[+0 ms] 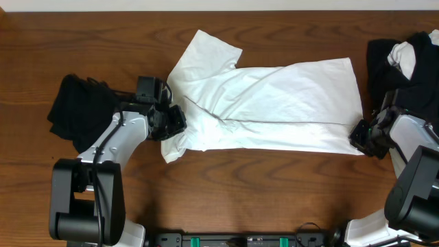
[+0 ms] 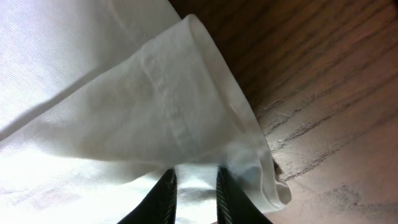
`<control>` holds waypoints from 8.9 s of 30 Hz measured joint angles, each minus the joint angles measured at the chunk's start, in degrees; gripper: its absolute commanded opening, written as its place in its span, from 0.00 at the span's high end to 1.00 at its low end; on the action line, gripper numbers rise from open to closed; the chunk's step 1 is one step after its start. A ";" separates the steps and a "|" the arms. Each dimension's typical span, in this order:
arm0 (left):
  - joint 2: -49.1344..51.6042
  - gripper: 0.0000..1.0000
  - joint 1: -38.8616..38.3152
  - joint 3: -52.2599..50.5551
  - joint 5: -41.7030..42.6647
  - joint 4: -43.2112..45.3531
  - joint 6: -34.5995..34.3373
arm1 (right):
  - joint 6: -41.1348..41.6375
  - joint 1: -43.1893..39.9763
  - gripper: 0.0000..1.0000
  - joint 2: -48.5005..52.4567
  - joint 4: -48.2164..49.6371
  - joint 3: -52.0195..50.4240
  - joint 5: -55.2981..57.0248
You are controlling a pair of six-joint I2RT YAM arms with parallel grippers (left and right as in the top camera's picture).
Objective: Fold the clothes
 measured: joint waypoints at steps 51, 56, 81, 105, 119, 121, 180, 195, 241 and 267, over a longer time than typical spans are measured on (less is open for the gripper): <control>-11.89 0.53 0.98 -0.26 -11.41 -14.40 6.34 | -0.02 0.00 0.80 -0.15 0.46 -0.33 0.07; -10.49 0.53 0.98 -0.26 -10.67 -15.10 6.34 | -0.02 0.00 0.80 -0.20 0.55 -0.37 0.07; -9.14 0.51 -0.02 -7.23 -4.96 -16.59 8.48 | -0.02 0.00 0.80 -0.24 0.63 -0.46 0.02; -9.14 0.43 -1.11 -12.59 -13.35 -6.01 8.46 | -0.02 0.00 0.79 -0.24 0.59 -0.46 0.02; -7.13 0.68 -1.11 -12.15 -13.75 -1.66 8.66 | -0.02 0.00 0.79 -0.24 0.55 -0.46 0.02; -6.25 0.94 -1.07 -11.80 -13.73 -0.66 9.16 | -0.02 0.00 0.79 -0.24 0.52 -0.46 0.02; -17.29 0.81 -1.38 -9.05 -43.45 -10.16 9.73 | -0.02 0.00 0.79 -0.24 0.11 -0.48 -1.84; -18.05 0.81 -1.31 -9.05 -33.79 -2.84 8.15 | 0.04 0.00 0.81 -0.24 1.79 -0.57 0.31; -4.70 0.85 -1.44 -9.44 -25.40 -14.51 7.91 | 2.67 0.00 0.79 -3.78 -7.93 -4.33 5.29; -4.70 0.86 -1.44 -9.44 -26.47 -13.70 7.91 | 2.82 -0.02 0.70 -9.62 -5.05 -3.41 5.70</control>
